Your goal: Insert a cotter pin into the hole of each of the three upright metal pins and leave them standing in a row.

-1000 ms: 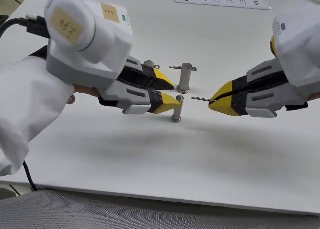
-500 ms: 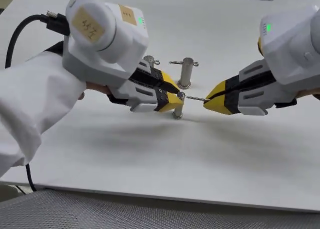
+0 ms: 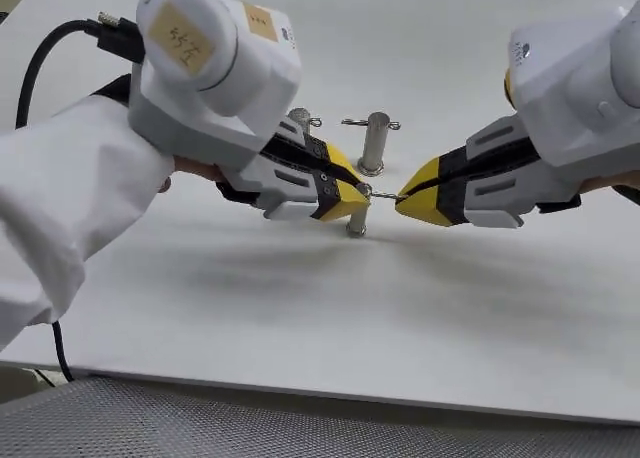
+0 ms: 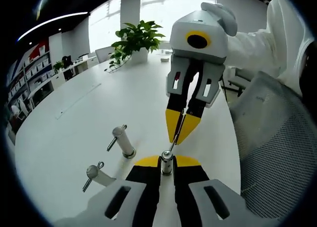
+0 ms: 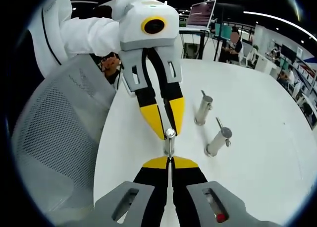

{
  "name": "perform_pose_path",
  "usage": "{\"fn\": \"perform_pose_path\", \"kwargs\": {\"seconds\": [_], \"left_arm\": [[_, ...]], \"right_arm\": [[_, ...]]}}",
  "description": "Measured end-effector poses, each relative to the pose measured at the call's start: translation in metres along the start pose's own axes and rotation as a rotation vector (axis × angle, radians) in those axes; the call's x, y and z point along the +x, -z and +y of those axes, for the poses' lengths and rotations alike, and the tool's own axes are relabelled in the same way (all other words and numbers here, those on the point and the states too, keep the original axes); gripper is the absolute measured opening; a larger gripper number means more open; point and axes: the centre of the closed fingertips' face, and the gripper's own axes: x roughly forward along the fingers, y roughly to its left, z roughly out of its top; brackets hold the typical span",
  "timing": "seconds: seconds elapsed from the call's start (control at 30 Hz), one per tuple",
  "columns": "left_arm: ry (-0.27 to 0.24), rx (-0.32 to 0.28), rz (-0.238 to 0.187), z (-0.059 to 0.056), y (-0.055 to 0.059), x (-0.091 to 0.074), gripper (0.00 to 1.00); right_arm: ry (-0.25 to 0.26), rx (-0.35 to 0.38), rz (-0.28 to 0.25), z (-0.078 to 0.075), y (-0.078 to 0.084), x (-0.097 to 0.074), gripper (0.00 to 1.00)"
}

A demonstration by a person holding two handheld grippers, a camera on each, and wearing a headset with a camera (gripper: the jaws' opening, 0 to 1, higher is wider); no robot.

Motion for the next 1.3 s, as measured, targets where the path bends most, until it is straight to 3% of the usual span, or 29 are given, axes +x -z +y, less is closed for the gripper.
{"fn": "perform_pose_path", "kwargs": {"seconds": [0.6, 0.73, 0.87, 1.0, 1.3], "left_arm": [[0.006, 0.003, 0.007, -0.003, 0.001, 0.0, 0.06], [0.008, 0.004, 0.008, -0.004, 0.0, 0.002, 0.06], [0.006, 0.007, 0.012, -0.004, 0.0, 0.002, 0.06], [0.004, 0.006, 0.012, -0.003, 0.0, 0.002, 0.06], [0.0, 0.002, 0.013, -0.003, 0.002, 0.002, 0.06]], "right_arm": [[-0.022, -0.023, -0.007, 0.001, -0.015, 0.014, 0.0], [-0.034, -0.017, 0.002, 0.005, -0.012, 0.012, 0.11], [-0.012, -0.005, 0.006, 0.001, -0.009, 0.006, 0.09], [0.001, 0.007, -0.018, -0.002, -0.013, 0.0, 0.0], [-0.009, -0.009, -0.019, 0.002, -0.019, 0.005, 0.0]]}}
